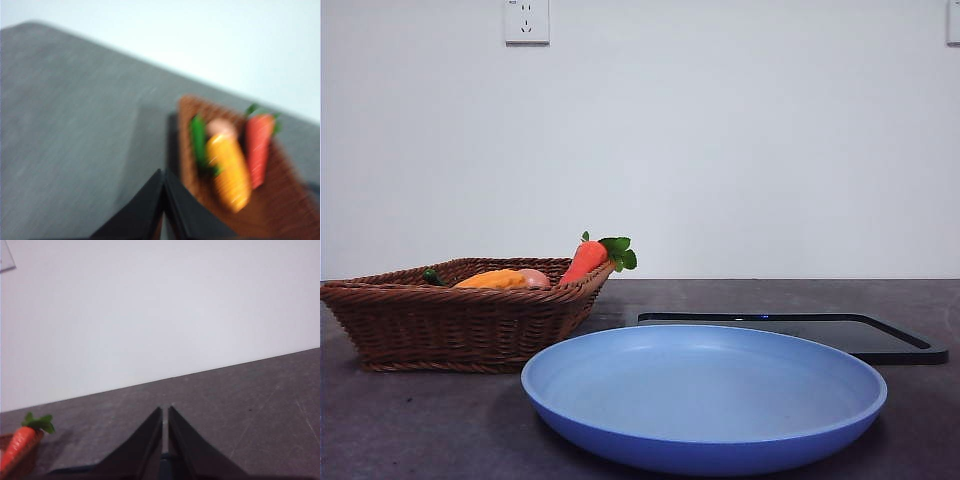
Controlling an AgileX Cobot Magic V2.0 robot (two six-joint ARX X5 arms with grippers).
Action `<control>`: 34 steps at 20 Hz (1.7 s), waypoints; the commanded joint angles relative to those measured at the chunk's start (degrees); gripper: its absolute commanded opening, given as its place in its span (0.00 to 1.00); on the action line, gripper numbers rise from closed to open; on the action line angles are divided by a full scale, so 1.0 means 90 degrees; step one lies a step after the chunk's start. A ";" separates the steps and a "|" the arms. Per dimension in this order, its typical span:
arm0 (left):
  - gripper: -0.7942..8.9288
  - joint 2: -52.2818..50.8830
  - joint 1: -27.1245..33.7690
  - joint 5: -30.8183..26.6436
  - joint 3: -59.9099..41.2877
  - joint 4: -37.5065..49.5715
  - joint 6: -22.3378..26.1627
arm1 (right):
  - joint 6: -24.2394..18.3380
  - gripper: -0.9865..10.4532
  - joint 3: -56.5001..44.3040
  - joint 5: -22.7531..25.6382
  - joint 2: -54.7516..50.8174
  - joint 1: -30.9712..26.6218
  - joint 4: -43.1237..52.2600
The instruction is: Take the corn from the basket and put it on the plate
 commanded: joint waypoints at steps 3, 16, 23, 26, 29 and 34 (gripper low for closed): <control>0.09 0.0243 0.0012 0.0170 0.0772 -0.0034 -0.0544 | 0.0158 0.09 0.0996 0.0146 0.0231 0.0002 -0.1107; 0.09 0.2443 0.0012 0.1897 0.2827 -0.1598 0.0304 | -0.0687 0.09 0.3266 -0.1037 0.2135 0.0024 -0.3857; 0.09 0.3407 0.0005 0.2650 0.3636 -0.2664 0.0947 | -0.1525 0.09 0.4165 -0.2081 0.3337 0.0163 -0.5457; 0.09 0.3701 -0.0002 0.2951 0.3854 -0.3116 0.1144 | -0.1804 0.09 0.4410 -0.2166 0.3745 0.0270 -0.5996; 0.09 0.3844 -0.0034 0.3133 0.3910 -0.3347 0.1236 | -0.1994 0.09 0.4573 -0.2164 0.4048 0.0369 -0.6382; 0.09 0.3954 -0.0158 0.3266 0.3908 -0.3801 0.1542 | -0.2147 0.09 0.4619 -0.2154 0.4541 0.0595 -0.6710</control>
